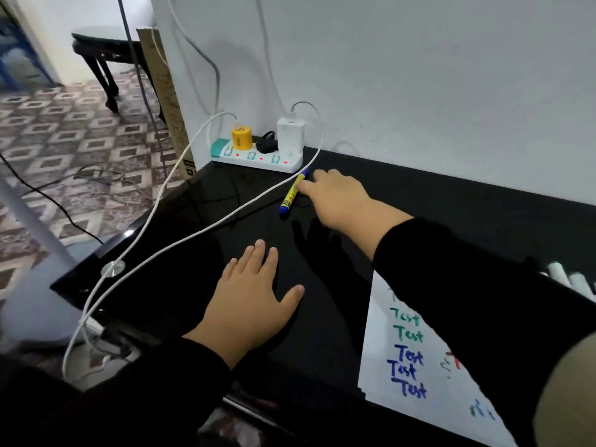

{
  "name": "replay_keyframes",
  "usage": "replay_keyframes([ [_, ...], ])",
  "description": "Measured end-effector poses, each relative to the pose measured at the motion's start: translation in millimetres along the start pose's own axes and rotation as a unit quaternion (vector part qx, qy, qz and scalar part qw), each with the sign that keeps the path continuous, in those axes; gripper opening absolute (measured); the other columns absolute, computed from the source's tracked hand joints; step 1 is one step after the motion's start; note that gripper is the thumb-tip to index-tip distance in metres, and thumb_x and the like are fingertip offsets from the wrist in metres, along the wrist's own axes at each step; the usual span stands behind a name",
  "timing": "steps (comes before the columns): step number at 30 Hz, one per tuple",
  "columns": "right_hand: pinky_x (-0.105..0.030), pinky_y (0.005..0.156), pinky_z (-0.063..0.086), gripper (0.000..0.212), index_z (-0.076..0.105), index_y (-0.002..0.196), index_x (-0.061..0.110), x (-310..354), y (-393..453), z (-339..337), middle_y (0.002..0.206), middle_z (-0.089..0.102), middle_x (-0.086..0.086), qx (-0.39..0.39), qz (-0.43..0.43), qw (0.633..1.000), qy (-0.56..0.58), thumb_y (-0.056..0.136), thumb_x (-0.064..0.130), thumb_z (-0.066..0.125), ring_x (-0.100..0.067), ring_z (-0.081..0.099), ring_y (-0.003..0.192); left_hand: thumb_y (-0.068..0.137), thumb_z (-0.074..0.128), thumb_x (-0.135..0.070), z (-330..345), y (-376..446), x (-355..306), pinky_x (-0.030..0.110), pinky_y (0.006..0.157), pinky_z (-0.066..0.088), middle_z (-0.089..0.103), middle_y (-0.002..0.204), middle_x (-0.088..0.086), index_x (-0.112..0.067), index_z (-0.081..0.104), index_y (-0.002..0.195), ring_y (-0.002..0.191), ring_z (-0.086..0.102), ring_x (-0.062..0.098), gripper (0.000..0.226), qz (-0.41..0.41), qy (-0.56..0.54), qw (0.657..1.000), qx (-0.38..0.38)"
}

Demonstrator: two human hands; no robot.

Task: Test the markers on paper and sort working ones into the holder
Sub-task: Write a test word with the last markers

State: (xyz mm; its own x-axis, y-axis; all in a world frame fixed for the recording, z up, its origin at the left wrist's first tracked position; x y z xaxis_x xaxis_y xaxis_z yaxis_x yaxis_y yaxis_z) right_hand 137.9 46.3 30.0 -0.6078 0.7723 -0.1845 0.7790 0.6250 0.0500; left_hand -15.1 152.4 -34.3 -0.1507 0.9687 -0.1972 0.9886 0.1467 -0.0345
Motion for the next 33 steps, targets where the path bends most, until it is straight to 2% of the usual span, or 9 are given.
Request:
replay_keyframes([
  [4,-0.037,0.090,0.039,0.058,0.024,0.148,0.032,2,23,15,0.139,0.038,-0.010,0.005,-0.075,0.996,-0.045,0.097,0.011,0.039,-0.029,0.036,0.127,0.091,0.024,-0.062,1,1,1,0.032,0.115,-0.006,-0.013,0.157,0.001,-0.020,-0.003,0.150,0.144,-0.012,0.013,0.077,0.000,0.003,1.000,0.000],
  [10,-0.031,0.073,0.030,0.037,0.044,0.132,0.019,-1,26,23,0.124,0.047,-0.010,-0.035,-0.134,0.990,-0.033,0.095,0.012,0.042,-0.027,0.041,0.117,0.091,0.024,-0.062,1,0,1,0.032,0.116,-0.006,-0.014,0.157,0.001,-0.020,-0.004,0.150,0.144,-0.012,0.012,0.077,-0.001,0.007,1.000,0.010],
  [14,-0.032,0.071,0.033,0.032,0.047,0.125,0.011,-9,4,23,0.115,0.052,-0.010,-0.095,-0.120,0.988,0.032,0.093,0.014,0.046,-0.029,0.046,0.108,0.092,0.025,-0.061,0,-1,1,0.032,0.116,-0.006,-0.012,0.157,0.001,-0.020,-0.002,0.150,0.144,-0.011,0.013,0.076,-0.004,0.004,1.000,0.015],
  [16,-0.033,0.069,0.036,0.024,0.049,0.115,0.008,-12,-13,20,0.103,0.056,-0.010,-0.150,-0.063,0.978,0.131,0.092,0.017,0.049,-0.029,0.051,0.096,0.092,0.025,-0.060,0,-1,0,0.032,0.116,-0.005,-0.010,0.157,0.001,-0.019,-0.001,0.150,0.144,-0.010,0.014,0.076,-0.005,0.002,1.000,0.019],
  [20,-0.031,0.058,0.039,0.022,0.044,0.109,0.010,-19,-59,6,0.078,0.055,-0.005,-0.204,0.125,0.895,0.376,0.092,0.021,0.052,-0.022,0.051,0.067,0.093,0.027,-0.059,-3,-3,-2,0.033,0.116,-0.004,-0.008,0.158,0.003,-0.016,0.003,0.150,0.145,-0.008,0.016,0.075,-0.002,-0.009,1.000,0.023],
  [23,-0.023,0.055,0.043,0.009,0.042,0.093,0.019,-25,-93,-3,0.075,0.058,-0.005,-0.220,0.236,0.782,0.532,0.091,0.019,0.051,-0.016,0.052,0.063,0.094,0.028,-0.056,-6,-7,-4,0.033,0.116,-0.001,-0.004,0.158,0.005,-0.015,0.007,0.150,0.145,-0.005,0.018,0.073,0.004,-0.020,1.000,0.022],
  [27,-0.020,0.048,0.038,0.011,0.046,0.082,0.020,-33,-143,-13,0.062,0.058,-0.006,-0.224,0.330,0.640,0.657,0.091,0.016,0.047,-0.009,0.047,0.044,0.097,0.030,-0.049,-12,-16,-10,0.033,0.116,0.006,0.004,0.158,0.002,-0.018,0.015,0.150,0.145,0.002,0.018,0.063,0.011,-0.049,0.998,0.029],
  [30,-0.022,0.044,0.033,0.012,0.054,0.077,0.012,-33,-177,-14,0.050,0.056,-0.005,-0.197,0.355,0.607,0.683,0.088,0.015,0.048,-0.012,0.040,0.042,0.097,0.039,-0.043,-17,-24,-31,0.031,0.115,0.015,0.017,0.156,-0.001,-0.020,0.024,0.148,0.143,0.015,0.013,0.058,0.016,-0.166,0.986,0.020],
  [33,-0.020,0.040,0.027,0.018,0.053,0.070,0.010,-29,-201,-10,0.043,0.052,-0.003,-0.194,0.387,0.568,0.700,0.086,0.015,0.047,-0.012,0.034,0.040,0.093,0.048,-0.043,-22,-41,-71,0.024,0.109,0.022,0.025,0.153,-0.011,-0.027,0.029,0.145,0.139,0.026,0.007,0.058,0.096,-0.269,0.958,0.030],
])
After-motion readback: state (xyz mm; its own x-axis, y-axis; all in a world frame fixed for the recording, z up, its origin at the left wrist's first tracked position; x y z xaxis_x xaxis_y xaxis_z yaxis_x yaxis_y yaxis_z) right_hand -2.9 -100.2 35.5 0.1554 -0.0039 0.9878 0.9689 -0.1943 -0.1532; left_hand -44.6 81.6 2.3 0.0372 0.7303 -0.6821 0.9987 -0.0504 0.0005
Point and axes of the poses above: each hand's wrist, its own y-axis towards the middle knuckle, its own z-axis out of the palm, x = y × z, the point moved 1 cm from there along y, towards the middle knuckle
